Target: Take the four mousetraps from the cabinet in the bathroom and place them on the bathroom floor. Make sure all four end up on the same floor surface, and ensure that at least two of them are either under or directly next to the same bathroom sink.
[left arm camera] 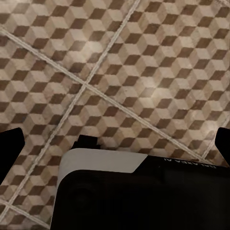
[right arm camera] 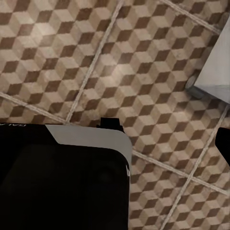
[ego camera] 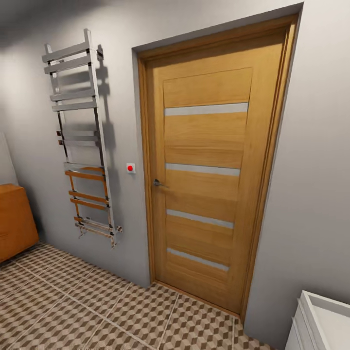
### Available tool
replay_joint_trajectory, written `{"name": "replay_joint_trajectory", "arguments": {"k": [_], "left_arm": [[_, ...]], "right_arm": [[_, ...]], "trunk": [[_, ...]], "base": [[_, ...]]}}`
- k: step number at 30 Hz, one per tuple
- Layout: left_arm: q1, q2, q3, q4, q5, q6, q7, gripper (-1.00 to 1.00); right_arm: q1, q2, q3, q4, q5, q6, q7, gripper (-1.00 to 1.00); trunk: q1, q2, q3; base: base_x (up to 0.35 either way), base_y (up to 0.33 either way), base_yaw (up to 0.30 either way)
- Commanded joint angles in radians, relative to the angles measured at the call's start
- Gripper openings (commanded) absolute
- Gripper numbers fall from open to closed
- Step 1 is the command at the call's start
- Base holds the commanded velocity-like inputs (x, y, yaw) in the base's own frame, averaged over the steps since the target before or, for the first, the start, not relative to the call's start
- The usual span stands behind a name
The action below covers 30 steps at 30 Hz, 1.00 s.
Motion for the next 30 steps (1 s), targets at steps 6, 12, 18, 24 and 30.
{"name": "replay_joint_trajectory", "arguments": {"k": [6, 12, 18, 24, 30], "left_arm": [[-0.001, 0.0, -0.008, 0.001, 0.008, -0.003, 0.002, 1.0], [-0.001, 0.0, -0.008, 0.001, 0.008, -0.003, 0.0, 1.0], [-0.002, -0.001, -0.007, 0.0, 0.008, -0.002, -0.003, 1.0], [-0.001, -0.002, -0.006, 0.001, 0.008, -0.002, -0.004, 1.0], [-0.001, -0.002, -0.006, 0.0, 0.008, -0.002, -0.004, 1.0]], "right_arm": [[-0.001, 0.0, -0.003, 0.003, 0.009, -0.005, -0.005, 1.0], [-0.001, 0.0, -0.003, 0.003, 0.009, -0.005, -0.005, 1.0], [-0.001, 0.001, -0.003, 0.003, 0.017, -0.005, -0.005, 1.0], [-0.001, 0.002, -0.003, 0.003, 0.038, -0.005, -0.006, 1.0], [-0.001, 0.005, -0.003, 0.003, 0.056, -0.005, -0.007, 1.0]], "trunk": [[0.0, -0.001, -0.001], [0.0, -0.001, -0.001], [0.0, -0.001, -0.001], [0.0, -0.001, -0.001], [0.0, -0.001, -0.001]], "base": [[0.0, 0.0, 0.285], [0.0, 0.0, 0.285], [0.0, 0.0, 0.285], [0.0, 0.0, 0.285], [0.0, 0.0, 0.285]]}}
